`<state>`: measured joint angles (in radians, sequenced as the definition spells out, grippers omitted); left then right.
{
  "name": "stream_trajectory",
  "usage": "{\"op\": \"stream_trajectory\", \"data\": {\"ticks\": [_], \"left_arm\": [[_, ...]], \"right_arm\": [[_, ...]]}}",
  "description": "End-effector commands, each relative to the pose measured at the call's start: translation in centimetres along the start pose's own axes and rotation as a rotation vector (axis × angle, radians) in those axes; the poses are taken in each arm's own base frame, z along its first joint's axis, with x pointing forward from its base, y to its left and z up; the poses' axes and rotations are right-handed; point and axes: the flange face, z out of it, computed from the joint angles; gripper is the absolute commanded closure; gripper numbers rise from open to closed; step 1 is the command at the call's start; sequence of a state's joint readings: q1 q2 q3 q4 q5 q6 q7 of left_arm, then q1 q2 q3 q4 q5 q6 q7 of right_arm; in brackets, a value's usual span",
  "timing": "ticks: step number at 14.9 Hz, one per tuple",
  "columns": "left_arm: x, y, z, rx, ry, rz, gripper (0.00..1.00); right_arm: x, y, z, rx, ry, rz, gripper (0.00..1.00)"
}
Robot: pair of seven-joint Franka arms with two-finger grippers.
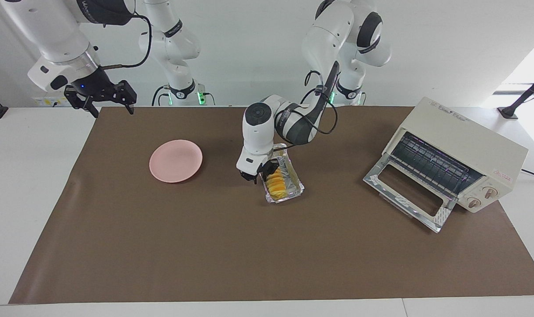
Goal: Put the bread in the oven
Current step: 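Carry the foil tray into the open oven with the left gripper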
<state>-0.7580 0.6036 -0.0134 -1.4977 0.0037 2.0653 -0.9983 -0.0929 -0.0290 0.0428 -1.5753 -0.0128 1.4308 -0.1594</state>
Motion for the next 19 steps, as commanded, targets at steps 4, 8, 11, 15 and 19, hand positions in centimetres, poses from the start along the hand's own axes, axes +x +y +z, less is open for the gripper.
{"op": "stream_trajectory", "data": {"ticks": [4, 8, 11, 15, 19], "left_arm": [[6.3, -4.1, -6.6, 0.057, -0.007, -0.136, 1.00], [15.8, -14.1, -12.7, 0.019, 0.007, -0.323, 1.00], [22.3, -25.2, -14.2, 0.011, 0.005, -0.497, 1.00], [26.2, -37.2, -13.2, 0.038, -0.046, -0.436, 1.00], [25.3, -43.9, -10.3, 0.073, -0.102, -0.487, 1.00]], "right_arm": [[-0.9, -0.1, 0.1, -0.010, -0.011, -0.024, 0.00], [-0.9, -0.2, 0.1, -0.009, -0.010, -0.026, 0.00], [-0.9, -0.2, 0.1, -0.010, -0.011, -0.026, 0.00], [-0.9, -0.2, 0.1, -0.009, -0.010, -0.026, 0.00], [-0.9, -0.2, 0.1, -0.009, -0.010, -0.026, 0.00]]}}
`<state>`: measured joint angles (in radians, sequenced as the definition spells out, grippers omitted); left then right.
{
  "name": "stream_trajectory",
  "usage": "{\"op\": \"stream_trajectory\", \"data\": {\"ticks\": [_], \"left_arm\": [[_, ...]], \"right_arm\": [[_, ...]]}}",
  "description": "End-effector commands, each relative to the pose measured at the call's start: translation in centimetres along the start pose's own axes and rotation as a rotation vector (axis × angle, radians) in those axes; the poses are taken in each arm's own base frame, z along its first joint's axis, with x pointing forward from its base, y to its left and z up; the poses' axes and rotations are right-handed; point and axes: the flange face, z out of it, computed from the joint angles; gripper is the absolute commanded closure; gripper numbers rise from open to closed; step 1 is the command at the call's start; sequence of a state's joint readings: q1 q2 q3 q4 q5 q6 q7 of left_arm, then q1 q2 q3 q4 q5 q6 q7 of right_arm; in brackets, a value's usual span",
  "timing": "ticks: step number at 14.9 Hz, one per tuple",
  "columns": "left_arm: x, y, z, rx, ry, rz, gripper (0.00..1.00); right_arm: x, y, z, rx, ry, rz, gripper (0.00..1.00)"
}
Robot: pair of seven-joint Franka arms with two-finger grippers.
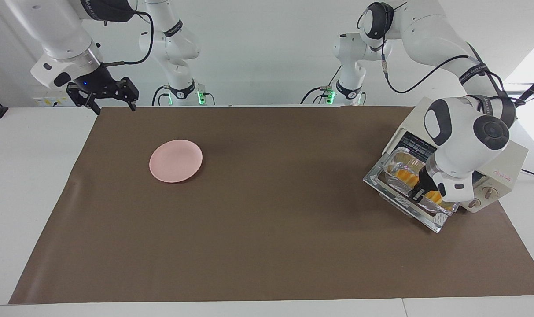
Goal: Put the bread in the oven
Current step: 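Carry the foil tray into the open oven with the left gripper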
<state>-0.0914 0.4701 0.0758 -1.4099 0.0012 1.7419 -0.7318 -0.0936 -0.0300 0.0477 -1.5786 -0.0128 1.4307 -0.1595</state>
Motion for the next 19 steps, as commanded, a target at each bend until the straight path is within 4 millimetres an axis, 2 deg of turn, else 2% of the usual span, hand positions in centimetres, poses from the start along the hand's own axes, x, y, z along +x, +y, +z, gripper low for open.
{"op": "stream_trajectory", "data": {"ticks": [1, 2, 7, 12, 17, 18, 19], "left_arm": [[-1.0, -3.3, 1.2, 0.024, -0.027, -0.019, 1.00], [-1.3, -3.8, 1.5, 0.034, -0.035, -0.017, 1.00], [-0.4, -5.7, 1.9, 0.077, -0.022, 0.024, 1.00], [1.0, -9.3, 3.1, 0.085, -0.055, 0.039, 1.00], [0.7, -9.4, 3.4, 0.098, -0.051, 0.058, 1.00], [0.8, -9.3, 3.4, 0.096, -0.045, 0.062, 0.78], [1.1, -9.4, 3.3, 0.086, -0.032, 0.059, 0.01]], "right_arm": [[-0.9, 0.0, 0.0, -0.009, -0.008, -0.021, 0.00], [-0.9, 0.0, 0.1, -0.008, -0.010, -0.021, 0.00], [-0.9, 0.0, 0.0, -0.009, -0.008, -0.021, 0.00], [-0.9, 0.0, 0.0, -0.009, -0.008, -0.021, 0.00], [-0.9, 0.0, 0.0, -0.009, -0.008, -0.021, 0.00], [-0.9, 0.0, 0.0, -0.009, -0.008, -0.021, 0.00], [-0.9, 0.0, 0.0, -0.009, -0.008, -0.021, 0.00]]}}
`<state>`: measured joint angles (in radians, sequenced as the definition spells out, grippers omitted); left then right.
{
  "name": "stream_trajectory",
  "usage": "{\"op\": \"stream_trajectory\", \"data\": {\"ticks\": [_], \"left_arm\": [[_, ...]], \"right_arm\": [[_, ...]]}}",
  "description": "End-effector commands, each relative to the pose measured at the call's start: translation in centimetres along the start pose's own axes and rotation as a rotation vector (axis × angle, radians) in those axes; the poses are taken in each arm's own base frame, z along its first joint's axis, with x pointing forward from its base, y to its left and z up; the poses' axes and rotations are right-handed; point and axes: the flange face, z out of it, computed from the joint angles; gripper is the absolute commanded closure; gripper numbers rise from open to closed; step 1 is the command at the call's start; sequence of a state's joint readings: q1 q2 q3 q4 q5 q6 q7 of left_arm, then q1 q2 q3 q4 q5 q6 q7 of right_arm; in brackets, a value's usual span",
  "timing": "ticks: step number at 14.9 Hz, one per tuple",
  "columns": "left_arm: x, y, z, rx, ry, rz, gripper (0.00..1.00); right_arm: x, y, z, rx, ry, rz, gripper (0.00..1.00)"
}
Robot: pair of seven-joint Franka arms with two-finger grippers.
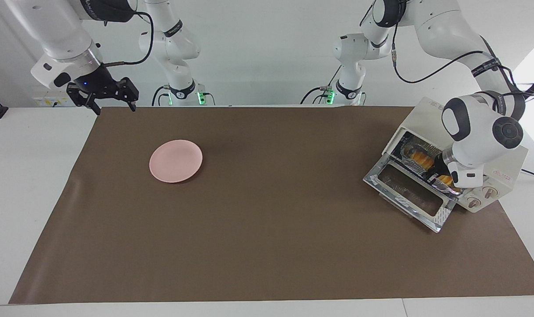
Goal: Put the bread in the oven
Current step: 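Carry the foil tray into the open oven with the left gripper, then open the left gripper and withdraw it from the oven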
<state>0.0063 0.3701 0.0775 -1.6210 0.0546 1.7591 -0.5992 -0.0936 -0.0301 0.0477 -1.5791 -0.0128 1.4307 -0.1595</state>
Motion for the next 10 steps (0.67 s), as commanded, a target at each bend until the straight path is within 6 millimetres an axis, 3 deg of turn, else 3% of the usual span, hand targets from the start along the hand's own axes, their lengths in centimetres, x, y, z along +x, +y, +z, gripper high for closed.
{"op": "stream_trajectory", "data": {"ticks": [1, 6, 10], "left_arm": [[-0.5, -1.3, -0.4, -0.002, 0.039, 0.012, 0.00], [-0.1, 0.3, -1.5, -0.042, 0.110, 0.049, 0.00], [-0.9, 2.5, -8.1, -0.104, 0.203, 0.081, 0.00]], "right_arm": [[-0.9, 0.0, 0.1, -0.008, -0.009, -0.021, 0.00], [-0.9, 0.0, 0.0, -0.009, -0.008, -0.021, 0.00], [-0.9, 0.0, 0.0, -0.009, -0.008, -0.021, 0.00]]}}
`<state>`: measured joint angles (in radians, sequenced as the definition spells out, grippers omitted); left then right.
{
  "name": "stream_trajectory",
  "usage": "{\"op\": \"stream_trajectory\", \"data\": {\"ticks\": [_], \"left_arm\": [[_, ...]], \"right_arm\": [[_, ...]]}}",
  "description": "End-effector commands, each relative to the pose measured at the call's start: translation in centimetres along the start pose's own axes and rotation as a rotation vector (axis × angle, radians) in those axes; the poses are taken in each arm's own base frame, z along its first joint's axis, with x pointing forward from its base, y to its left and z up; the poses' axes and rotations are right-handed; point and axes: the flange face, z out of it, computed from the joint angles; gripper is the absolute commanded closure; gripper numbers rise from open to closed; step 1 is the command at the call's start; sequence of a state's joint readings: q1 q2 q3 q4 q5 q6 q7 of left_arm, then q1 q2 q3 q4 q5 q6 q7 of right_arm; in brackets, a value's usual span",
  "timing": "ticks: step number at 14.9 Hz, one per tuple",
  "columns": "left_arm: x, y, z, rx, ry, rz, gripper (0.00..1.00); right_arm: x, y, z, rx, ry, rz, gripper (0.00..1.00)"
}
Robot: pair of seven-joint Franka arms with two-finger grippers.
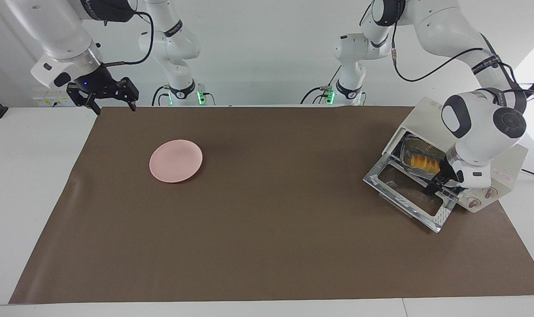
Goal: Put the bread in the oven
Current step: 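Open the left gripper and withdraw it from the oven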
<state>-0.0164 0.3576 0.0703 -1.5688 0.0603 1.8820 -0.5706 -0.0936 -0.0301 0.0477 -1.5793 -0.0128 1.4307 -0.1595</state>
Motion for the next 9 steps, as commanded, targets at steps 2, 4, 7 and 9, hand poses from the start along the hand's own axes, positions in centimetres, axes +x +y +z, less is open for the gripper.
{"op": "stream_trajectory", "data": {"ticks": [2, 4, 7, 9], "left_arm": [[-1.6, 2.0, -5.8, 0.000, 0.031, 0.055, 0.00], [-2.7, 1.3, -8.0, 0.006, 0.015, 0.088, 0.00], [-5.6, -2.0, -13.5, 0.006, -0.021, 0.265, 0.00], [-7.9, -4.7, -16.7, 0.013, -0.064, 0.432, 0.00]], "right_arm": [[-0.9, 0.0, 0.0, -0.008, -0.009, -0.021, 0.00], [-0.9, 0.0, 0.0, -0.008, -0.009, -0.021, 0.00], [-0.9, 0.0, 0.0, -0.009, -0.007, -0.021, 0.00], [-0.9, 0.0, 0.0, -0.009, -0.007, -0.021, 0.00]]}}
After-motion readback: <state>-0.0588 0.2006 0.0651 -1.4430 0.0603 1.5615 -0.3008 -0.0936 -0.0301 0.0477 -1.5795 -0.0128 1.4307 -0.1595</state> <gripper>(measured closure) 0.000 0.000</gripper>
